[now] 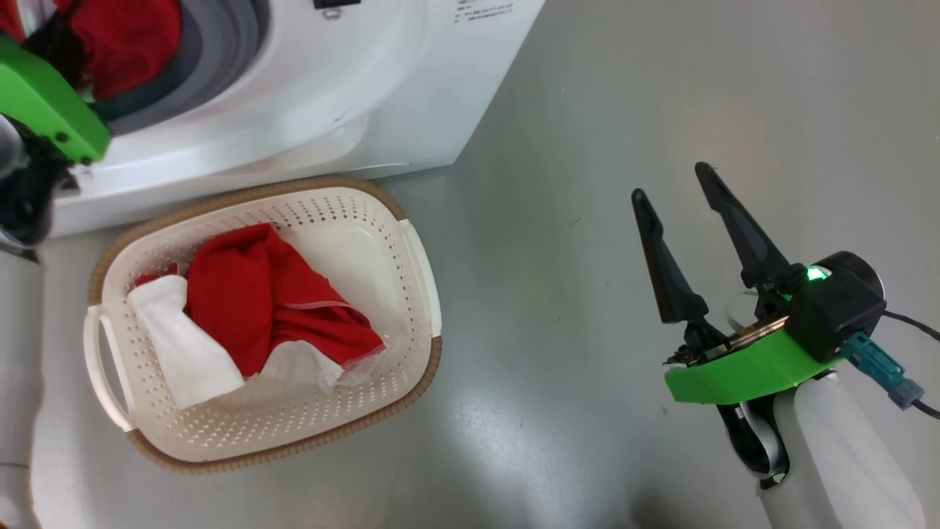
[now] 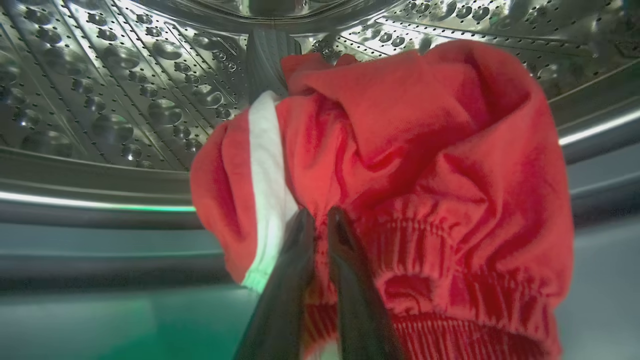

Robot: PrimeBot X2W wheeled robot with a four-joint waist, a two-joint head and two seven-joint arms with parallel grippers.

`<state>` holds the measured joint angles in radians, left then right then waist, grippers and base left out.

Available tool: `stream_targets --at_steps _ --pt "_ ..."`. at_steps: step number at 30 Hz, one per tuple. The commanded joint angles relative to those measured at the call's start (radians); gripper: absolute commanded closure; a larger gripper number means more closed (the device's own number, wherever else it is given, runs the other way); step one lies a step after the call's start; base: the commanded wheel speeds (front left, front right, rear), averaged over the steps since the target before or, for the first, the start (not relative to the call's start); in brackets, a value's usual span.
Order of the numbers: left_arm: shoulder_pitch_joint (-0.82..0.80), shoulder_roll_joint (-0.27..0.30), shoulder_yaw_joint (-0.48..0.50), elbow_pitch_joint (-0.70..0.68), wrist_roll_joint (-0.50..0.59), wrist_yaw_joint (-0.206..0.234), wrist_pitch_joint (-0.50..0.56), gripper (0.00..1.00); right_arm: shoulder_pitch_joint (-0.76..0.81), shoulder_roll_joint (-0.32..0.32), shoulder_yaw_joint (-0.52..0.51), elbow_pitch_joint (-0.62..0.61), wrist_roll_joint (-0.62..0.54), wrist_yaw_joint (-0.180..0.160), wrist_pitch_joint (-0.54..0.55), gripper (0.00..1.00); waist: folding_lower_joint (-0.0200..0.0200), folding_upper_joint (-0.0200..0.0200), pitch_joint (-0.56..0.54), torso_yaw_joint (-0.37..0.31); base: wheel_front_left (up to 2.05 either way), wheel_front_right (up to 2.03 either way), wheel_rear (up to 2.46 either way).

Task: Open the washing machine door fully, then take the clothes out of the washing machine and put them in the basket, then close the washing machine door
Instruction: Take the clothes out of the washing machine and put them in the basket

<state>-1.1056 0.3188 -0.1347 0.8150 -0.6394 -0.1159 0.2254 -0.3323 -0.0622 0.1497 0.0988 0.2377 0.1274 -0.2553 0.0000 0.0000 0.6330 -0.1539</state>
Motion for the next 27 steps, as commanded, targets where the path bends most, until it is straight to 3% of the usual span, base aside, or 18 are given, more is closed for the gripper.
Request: stream_targets --at_steps 1,14,22,27 --pt "0.031 0.034 0.012 -0.032 0.004 -0.008 -0.026 1.0 0.008 -0.006 0.018 -0.019 0.004 0.003 -0.006 0.0 0.0 0.0 -0.002 0.005 0.0 0.0 0.0" --pt "0.108 0.016 0.003 -0.101 0.065 -0.005 -0.396 1.0 0.011 -0.015 0.024 -0.009 -0.003 0.003 -0.006 0.0 0.0 0.0 -0.027 0.033 0.0 0.0 0.0" --pt "0.155 0.008 0.03 -0.17 0.119 0.027 -0.484 1.0 0.016 -0.018 0.022 -0.003 -0.005 0.003 -0.006 0.0 0.0 0.0 -0.057 0.047 0.0 0.0 0.0" --pt "0.241 -0.019 0.108 -0.355 0.202 0.05 -0.487 1.0 0.022 -0.016 0.024 -0.001 -0.006 0.003 -0.006 0.0 0.0 0.0 -0.086 0.057 0.0 0.0 0.0"
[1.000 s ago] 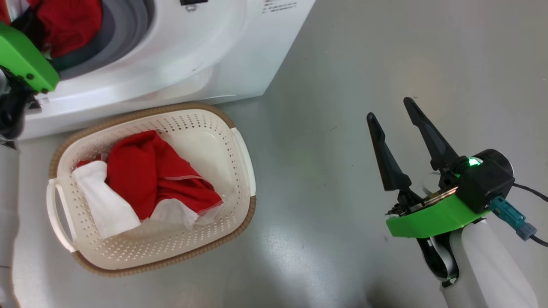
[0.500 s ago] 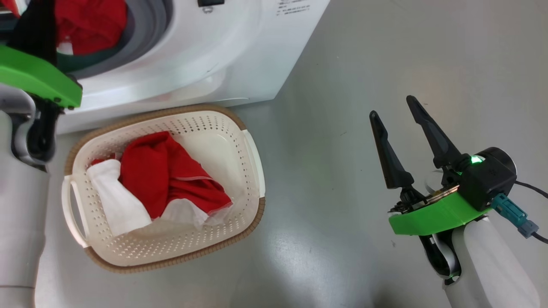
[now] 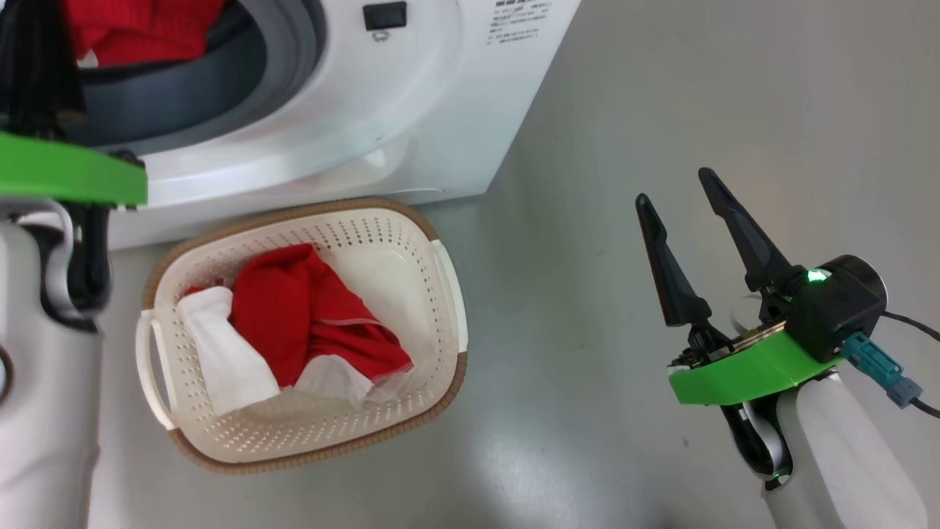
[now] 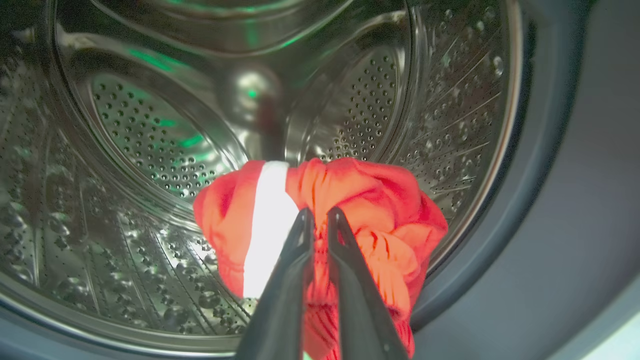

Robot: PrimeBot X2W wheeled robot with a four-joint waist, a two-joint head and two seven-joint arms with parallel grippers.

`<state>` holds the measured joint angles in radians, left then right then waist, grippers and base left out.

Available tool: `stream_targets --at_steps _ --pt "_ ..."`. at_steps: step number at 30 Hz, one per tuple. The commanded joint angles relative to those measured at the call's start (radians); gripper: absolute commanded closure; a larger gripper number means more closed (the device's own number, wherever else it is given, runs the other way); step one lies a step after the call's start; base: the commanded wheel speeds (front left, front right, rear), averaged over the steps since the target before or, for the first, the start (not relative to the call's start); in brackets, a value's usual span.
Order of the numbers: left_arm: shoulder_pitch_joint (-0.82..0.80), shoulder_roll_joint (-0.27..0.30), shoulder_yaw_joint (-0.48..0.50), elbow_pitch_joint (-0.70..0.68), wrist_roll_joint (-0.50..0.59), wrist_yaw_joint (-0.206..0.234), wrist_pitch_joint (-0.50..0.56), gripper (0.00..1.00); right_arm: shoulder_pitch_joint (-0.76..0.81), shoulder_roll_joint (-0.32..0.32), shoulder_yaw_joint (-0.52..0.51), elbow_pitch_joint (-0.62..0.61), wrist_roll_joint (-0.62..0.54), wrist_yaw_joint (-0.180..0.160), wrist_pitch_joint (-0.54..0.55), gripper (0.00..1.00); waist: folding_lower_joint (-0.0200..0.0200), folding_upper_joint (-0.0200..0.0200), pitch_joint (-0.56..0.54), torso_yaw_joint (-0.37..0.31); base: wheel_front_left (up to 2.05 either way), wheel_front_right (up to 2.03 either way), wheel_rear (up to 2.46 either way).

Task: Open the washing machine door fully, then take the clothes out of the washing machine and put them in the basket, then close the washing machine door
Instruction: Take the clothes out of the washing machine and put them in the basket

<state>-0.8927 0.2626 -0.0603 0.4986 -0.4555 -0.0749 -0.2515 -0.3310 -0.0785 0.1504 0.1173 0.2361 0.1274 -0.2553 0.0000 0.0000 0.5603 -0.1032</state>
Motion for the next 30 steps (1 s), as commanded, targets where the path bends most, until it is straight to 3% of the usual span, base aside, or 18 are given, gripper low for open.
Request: stream_targets --at_steps 1,6,12,30 --pt "0.051 0.031 0.047 -0.074 0.043 0.012 -0.01 1.0 0.023 0.001 0.024 -0.018 -0.004 0.003 -0.006 0.0 0.0 0.0 -0.021 0.008 0.0 0.0 0.0" --pt "0.172 -0.017 0.103 -0.225 0.161 0.023 -0.01 1.0 0.033 0.002 0.029 -0.007 -0.006 0.003 -0.006 0.0 0.0 0.0 -0.066 0.015 0.0 0.0 0.0" --pt "0.283 -0.063 0.148 -0.303 0.255 0.025 -0.01 1.0 0.054 0.0 0.03 0.004 -0.009 0.003 -0.006 0.0 0.0 0.0 -0.125 0.019 0.0 0.0 0.0" --pt "0.509 -0.165 0.222 -0.483 0.358 0.004 -0.01 1.0 0.104 0.01 0.043 0.028 -0.009 0.003 -0.006 0.0 0.0 0.0 -0.251 0.034 0.0 0.0 0.0"
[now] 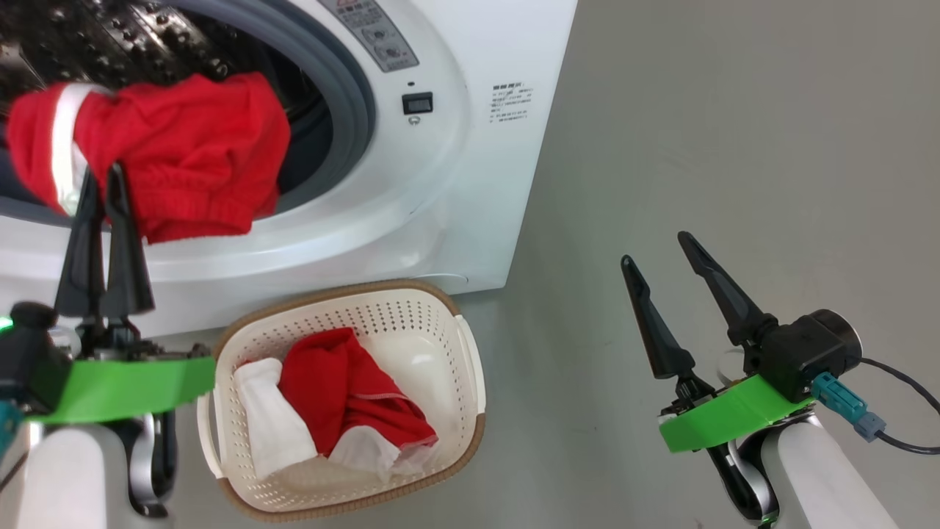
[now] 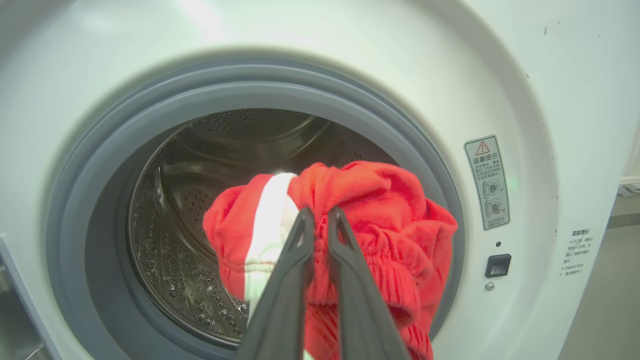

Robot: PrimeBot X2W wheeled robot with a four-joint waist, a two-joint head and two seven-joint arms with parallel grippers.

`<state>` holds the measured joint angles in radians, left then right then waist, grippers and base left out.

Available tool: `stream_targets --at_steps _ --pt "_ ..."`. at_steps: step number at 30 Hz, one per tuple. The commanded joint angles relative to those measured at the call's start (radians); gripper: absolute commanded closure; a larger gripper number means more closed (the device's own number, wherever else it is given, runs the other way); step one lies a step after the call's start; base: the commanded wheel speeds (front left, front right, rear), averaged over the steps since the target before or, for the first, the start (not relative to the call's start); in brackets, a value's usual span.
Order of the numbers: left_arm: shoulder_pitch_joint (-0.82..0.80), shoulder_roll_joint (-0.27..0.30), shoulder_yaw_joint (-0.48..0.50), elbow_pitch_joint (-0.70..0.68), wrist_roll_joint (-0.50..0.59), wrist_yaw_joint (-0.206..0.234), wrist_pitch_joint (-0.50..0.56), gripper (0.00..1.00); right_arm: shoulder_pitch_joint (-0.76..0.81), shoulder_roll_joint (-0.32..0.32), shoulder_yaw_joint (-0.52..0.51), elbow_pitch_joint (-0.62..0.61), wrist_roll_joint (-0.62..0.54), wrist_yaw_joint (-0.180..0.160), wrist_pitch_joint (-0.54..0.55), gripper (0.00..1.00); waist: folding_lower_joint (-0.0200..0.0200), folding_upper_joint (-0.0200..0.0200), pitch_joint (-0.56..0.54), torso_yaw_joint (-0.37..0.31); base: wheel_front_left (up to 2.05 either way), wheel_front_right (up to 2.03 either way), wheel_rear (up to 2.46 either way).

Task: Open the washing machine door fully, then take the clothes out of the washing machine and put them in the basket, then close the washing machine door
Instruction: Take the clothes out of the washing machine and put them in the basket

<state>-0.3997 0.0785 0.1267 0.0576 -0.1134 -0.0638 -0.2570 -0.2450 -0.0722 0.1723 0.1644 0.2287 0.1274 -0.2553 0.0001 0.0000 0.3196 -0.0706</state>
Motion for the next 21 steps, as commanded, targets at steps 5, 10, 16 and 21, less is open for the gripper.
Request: stream_targets --at_steps 5,10,16,21 --pt "0.054 0.002 0.031 -0.089 0.028 -0.006 -0.005 1.0 0.024 0.006 0.021 -0.016 -0.002 0.003 -0.006 0.0 -0.0001 0.0 -0.024 0.004 0.0 0.0 0.0" --pt "0.089 -0.013 0.021 -0.139 0.032 0.005 -0.005 1.0 0.032 0.008 0.017 -0.015 -0.002 0.003 -0.006 0.0 -0.0001 0.0 -0.045 0.007 0.0 0.0 0.0" --pt "0.141 -0.023 -0.004 -0.17 0.019 0.019 -0.005 1.0 0.042 0.011 0.013 -0.015 -0.002 0.003 -0.006 0.0 -0.0001 0.0 -0.065 0.01 0.0 0.0 0.0" --pt "0.191 -0.027 -0.038 -0.129 -0.009 0.036 -0.005 1.0 0.049 0.013 0.011 -0.016 -0.002 0.003 -0.006 0.0 -0.0001 0.0 -0.07 0.011 0.0 0.0 0.0"
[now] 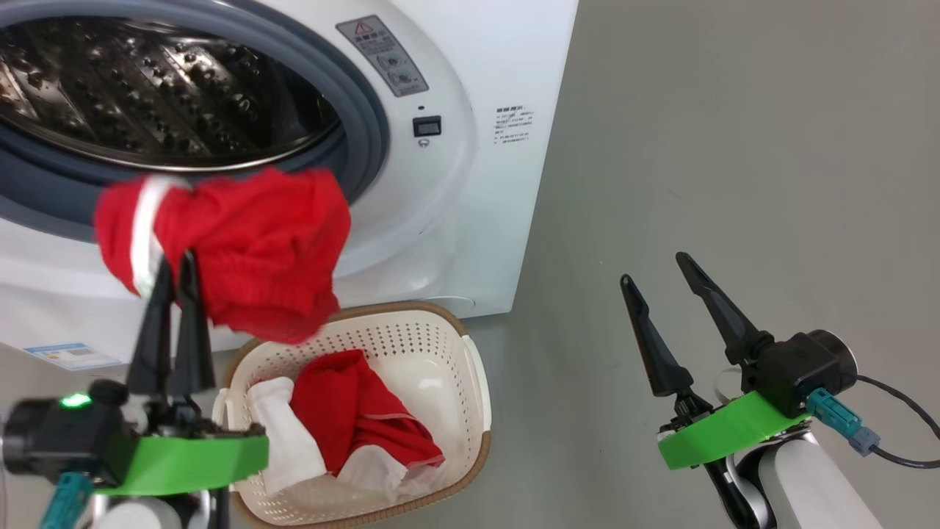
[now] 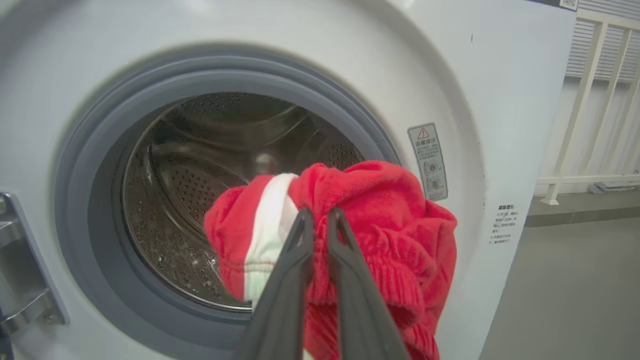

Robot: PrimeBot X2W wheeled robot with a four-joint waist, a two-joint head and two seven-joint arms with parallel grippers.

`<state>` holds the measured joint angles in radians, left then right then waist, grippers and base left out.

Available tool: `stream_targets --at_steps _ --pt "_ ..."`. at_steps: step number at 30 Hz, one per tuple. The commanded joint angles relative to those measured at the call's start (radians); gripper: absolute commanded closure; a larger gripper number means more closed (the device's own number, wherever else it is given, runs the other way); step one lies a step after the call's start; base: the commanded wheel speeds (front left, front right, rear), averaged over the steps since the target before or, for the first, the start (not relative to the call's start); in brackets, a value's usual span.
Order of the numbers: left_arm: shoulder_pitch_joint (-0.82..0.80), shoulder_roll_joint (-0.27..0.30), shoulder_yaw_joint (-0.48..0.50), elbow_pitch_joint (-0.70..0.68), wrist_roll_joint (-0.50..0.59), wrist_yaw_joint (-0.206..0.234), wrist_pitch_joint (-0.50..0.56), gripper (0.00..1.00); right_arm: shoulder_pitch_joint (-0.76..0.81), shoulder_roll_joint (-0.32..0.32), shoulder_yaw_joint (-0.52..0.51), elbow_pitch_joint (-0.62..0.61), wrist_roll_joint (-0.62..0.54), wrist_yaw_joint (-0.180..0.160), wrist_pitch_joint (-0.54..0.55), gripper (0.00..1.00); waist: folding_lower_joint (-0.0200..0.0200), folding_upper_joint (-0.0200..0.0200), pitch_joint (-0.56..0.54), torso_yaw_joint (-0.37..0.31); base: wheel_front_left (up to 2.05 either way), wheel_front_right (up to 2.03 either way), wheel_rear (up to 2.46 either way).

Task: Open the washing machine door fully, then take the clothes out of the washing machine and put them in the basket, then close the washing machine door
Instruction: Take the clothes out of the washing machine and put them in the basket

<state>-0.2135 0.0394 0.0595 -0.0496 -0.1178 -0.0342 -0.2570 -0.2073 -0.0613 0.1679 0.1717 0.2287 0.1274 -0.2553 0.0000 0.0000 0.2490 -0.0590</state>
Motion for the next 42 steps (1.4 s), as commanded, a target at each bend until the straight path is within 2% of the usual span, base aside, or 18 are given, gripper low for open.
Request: stream_targets --at_steps 1,8,17,24,25,33,42 --pt "0.01 0.012 0.024 -0.003 -0.012 0.01 -0.005 1.0 0.012 0.003 0.016 -0.024 -0.002 0.003 -0.006 0.0 0.0 0.0 0.002 0.0 0.0 0.0 0.0" --pt "-0.005 0.011 -0.025 0.157 -0.067 0.047 -0.005 1.0 0.002 0.004 0.021 -0.029 -0.003 0.003 -0.006 0.0 0.0 0.0 0.049 -0.004 0.0 0.0 0.0" --pt "-0.108 0.011 -0.05 0.457 -0.139 0.049 -0.005 1.0 -0.028 0.003 0.028 -0.032 0.002 0.003 -0.006 0.0 0.0 0.0 0.128 -0.017 0.0 0.0 0.0" --pt "-0.205 0.011 -0.054 0.696 -0.171 0.03 -0.005 1.0 -0.052 0.0 0.04 -0.033 0.006 0.003 -0.006 0.0 0.0 0.0 0.184 -0.038 0.0 0.0 0.0" --pt "-0.205 0.011 -0.054 0.696 -0.171 0.03 -0.005 1.0 -0.052 0.0 0.04 -0.033 0.006 0.003 -0.006 0.0 0.0 0.0 0.184 -0.038 0.0 0.0 0.0" --pt "-0.361 0.012 -0.053 1.025 -0.207 0.015 0.017 1.0 -0.074 -0.002 0.045 -0.034 0.014 0.003 -0.006 0.0 0.0 0.0 0.242 -0.064 0.0 0.0 0.0" --pt "-0.458 0.019 -0.06 1.263 -0.228 -0.009 0.036 1.0 -0.087 -0.001 0.065 -0.018 0.018 0.003 -0.006 0.0 0.0 0.0 0.254 -0.082 0.0 0.0 0.0"
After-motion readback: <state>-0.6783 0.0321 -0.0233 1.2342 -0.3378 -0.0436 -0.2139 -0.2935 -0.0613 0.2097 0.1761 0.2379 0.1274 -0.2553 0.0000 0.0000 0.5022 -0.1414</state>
